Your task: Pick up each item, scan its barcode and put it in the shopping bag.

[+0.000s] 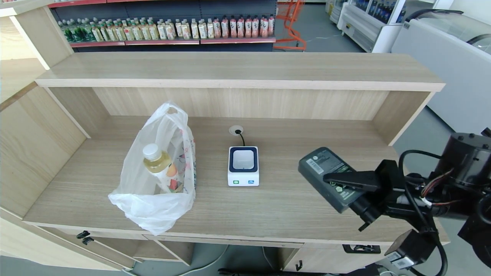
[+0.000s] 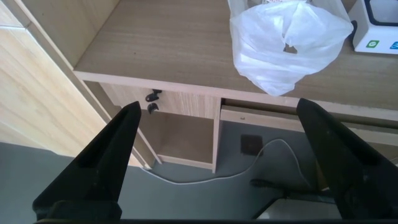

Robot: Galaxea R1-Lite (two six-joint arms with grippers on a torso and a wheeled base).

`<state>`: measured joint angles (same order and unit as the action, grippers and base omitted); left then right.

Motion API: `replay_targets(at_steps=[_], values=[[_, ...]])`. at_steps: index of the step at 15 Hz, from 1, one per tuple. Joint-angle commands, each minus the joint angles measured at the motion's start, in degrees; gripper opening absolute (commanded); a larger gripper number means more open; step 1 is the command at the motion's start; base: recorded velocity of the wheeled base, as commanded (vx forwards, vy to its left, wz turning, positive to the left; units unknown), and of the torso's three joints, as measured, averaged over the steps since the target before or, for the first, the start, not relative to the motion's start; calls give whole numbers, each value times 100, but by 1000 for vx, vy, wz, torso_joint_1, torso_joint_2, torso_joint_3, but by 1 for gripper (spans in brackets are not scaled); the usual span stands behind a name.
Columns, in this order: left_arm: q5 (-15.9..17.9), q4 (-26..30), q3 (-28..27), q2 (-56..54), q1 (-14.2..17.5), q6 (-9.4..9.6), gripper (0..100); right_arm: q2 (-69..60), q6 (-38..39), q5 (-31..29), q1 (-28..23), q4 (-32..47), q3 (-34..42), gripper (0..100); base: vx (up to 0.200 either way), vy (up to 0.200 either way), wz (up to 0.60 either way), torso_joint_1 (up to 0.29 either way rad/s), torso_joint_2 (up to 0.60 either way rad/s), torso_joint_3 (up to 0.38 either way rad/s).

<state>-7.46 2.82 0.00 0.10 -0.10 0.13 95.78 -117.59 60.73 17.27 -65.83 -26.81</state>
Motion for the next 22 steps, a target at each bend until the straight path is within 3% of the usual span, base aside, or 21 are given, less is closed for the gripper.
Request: replay_targets(at_steps=[1,3,5,10,22], values=[[-1,0,0,-1,1,-5,100,406,-853,202,909,114,-79,0,0,0,0,0,0,0],[-1,0,0,-1,1,4,100,538,-1609,351,1076,158,-44,0,0,0,0,0,0,0],[-1,8,0,-1,1,4,100,696,-1890,633,1217,149,-44,0,0,0,0,0,0,0],[-1,0,0,-1,1,4,100,679,-2013,1090,1287,158,-53,0,0,0,0,0,0,0],[-1,8,0,-1,1,-5,100,441,-2022,1116,1349,158,-9,0,0,0,0,0,0,0]])
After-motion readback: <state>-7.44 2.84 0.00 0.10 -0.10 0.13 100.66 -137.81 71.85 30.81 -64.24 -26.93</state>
